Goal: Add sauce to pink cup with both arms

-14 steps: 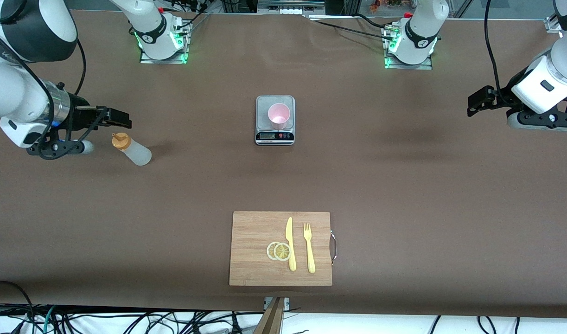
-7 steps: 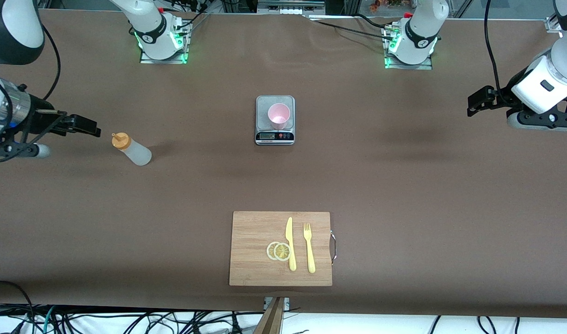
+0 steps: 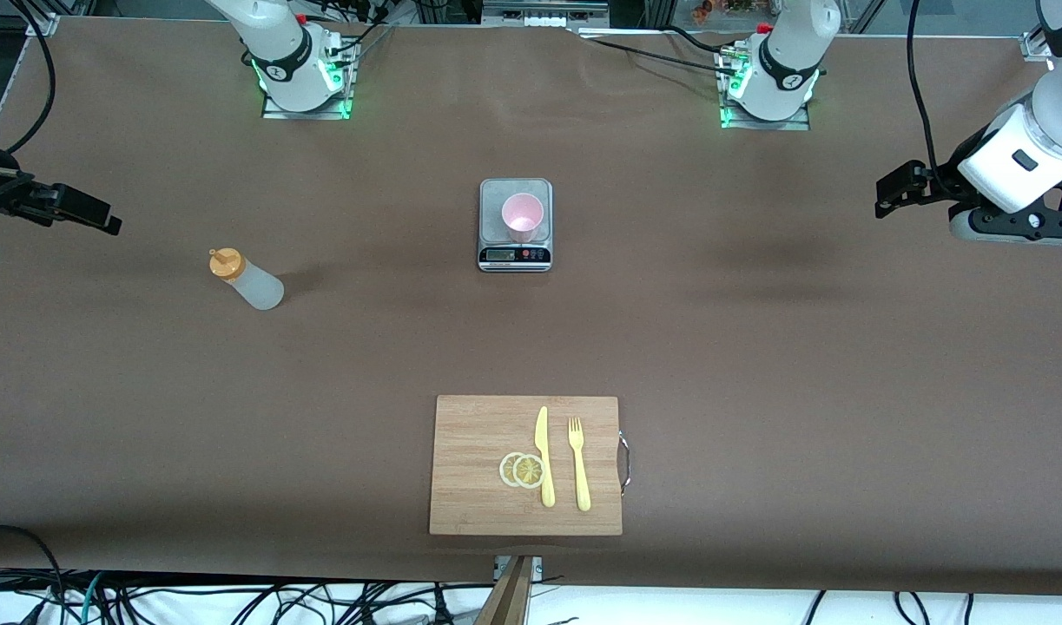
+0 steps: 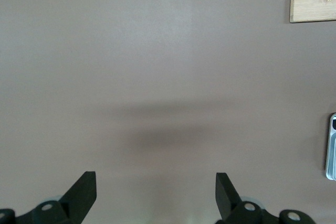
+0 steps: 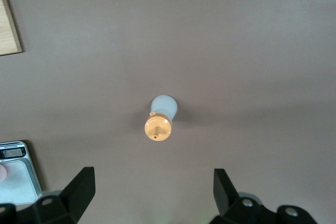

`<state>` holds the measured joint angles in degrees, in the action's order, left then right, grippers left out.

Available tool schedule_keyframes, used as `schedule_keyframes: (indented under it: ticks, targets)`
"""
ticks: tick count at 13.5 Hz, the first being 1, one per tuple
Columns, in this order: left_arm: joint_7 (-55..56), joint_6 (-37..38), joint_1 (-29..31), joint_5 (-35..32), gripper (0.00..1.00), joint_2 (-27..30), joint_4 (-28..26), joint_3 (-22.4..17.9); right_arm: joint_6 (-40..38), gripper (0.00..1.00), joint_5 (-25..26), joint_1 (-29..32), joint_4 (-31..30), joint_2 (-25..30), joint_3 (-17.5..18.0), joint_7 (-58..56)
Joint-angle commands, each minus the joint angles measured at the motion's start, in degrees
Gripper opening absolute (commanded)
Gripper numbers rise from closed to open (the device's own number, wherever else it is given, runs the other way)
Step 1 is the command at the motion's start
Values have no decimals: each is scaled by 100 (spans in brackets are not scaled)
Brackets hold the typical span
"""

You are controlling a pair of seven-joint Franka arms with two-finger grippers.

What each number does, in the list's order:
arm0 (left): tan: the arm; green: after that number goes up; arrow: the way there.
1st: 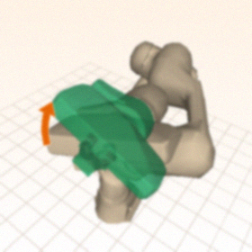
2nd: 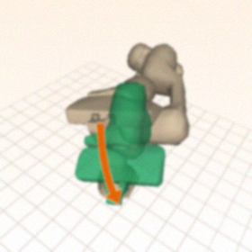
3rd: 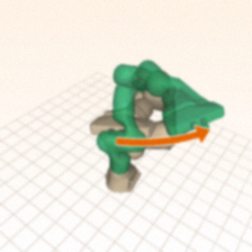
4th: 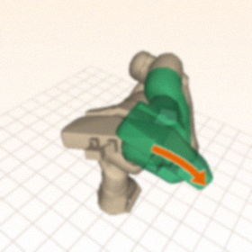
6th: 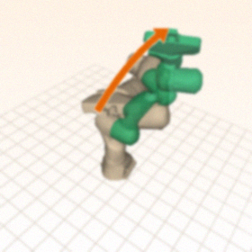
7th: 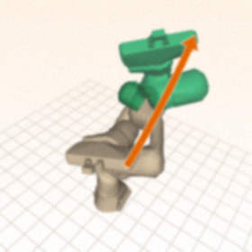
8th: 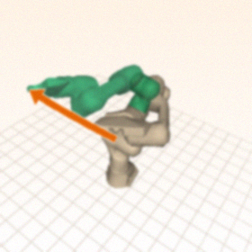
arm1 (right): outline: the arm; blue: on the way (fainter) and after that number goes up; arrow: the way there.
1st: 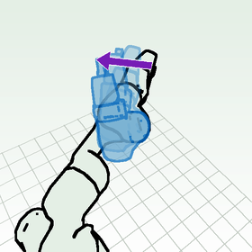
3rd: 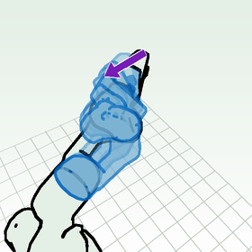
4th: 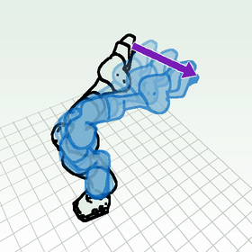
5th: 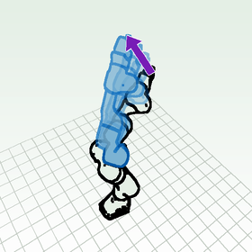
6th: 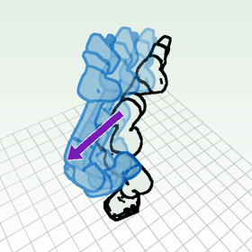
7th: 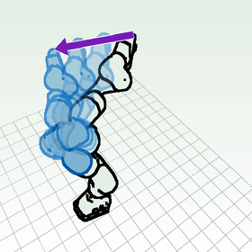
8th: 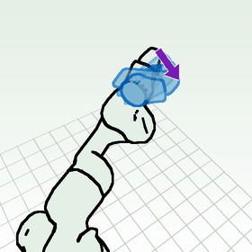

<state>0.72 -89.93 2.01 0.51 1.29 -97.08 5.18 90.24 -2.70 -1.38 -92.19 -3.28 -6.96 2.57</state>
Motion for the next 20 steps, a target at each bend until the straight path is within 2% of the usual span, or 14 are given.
schedule_keyframes:
  ticks: [1, 5, 12, 20]
  targets:
    - [16, 54, 18, -122, 100, 38, -4, 27, -33, 100, 173, 15, -106, 73, 28, -19]
    - [16, 54, 18, -122, 100, 38, -4, 27, -42, 100, 279, -3, -106, 82, 81, 270]
    - [16, 54, 18, -122, 100, 38, -4, 36, -24, 100, 270, -12, 228, -191, 63, 192]
    - [16, 54, 18, -122, 100, 38, -4, 27, 11, 100, 217, 24, 237, -191, 28, 34]
